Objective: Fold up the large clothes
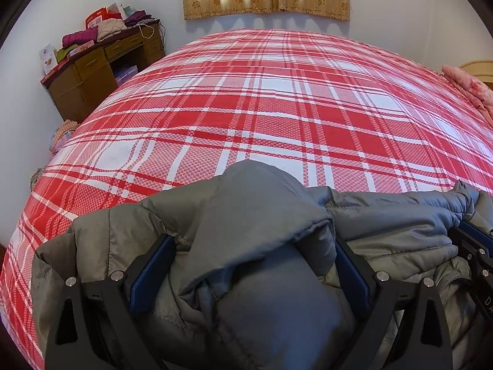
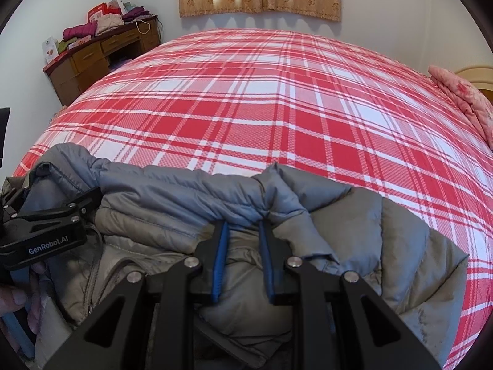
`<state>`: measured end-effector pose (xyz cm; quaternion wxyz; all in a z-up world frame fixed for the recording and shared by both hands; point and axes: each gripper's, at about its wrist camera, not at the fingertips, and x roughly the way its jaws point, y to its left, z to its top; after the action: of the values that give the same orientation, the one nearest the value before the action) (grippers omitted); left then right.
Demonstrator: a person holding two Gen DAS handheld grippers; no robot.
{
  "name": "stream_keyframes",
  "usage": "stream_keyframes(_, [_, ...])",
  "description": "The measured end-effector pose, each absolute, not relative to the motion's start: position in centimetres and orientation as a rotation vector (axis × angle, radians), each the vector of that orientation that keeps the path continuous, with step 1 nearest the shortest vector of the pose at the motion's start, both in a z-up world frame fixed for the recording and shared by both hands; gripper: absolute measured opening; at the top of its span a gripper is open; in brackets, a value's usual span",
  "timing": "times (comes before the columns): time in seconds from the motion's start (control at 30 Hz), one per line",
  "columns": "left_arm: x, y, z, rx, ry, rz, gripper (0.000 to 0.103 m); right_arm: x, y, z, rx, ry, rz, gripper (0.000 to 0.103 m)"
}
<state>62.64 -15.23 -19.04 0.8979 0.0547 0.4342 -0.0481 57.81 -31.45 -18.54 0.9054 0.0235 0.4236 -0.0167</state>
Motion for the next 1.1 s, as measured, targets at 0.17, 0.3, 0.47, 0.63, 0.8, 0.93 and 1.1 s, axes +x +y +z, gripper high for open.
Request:
stream_keyframes(0.17, [62.6,-15.3,-19.1,0.118,0.900,-0.095,0.099,57.9,-31.4,-18.6,0.039,0.879,-0.040,0.023])
stream_keyframes(0.3, [62.7,-15.4,-19.0,0.121,0.900,-0.092,0.099,57.9,-31.2,-18.6,0.035,0.880,-0.043,0.023])
stream_keyframes(0.47, [62.7,-15.4,-19.0,0.124,0.900,-0.089,0.099,57.9,-31.2,-18.7,0.029,0.881,-0.045,0.023])
stream_keyframes(0.63, [62.6,-15.4,-19.0,0.128,0.901,-0.087,0.099,58.0,-31.0,-18.7,0.014,0.885,-0.053,0.023])
stream_keyframes(0.8, [63.0,-15.7,-19.0,0.145,0.912,-0.069,0.102,58.2,-30.8,-18.6,-0.004,0.892,-0.057,0.024])
stream_keyframes(0.93, [62.4,-14.4,-16.1,0.154,0.903,-0.074,0.102,57.7,-32.3,-16.9,0.021,0.944,0.032,0.028])
stream_keyframes(1.1, [54.8,-9.5,-8.6,0.150,0.715,-0.127,0.102,50.3,-35.2,-12.0,0.055,0.826,0.025,0.081])
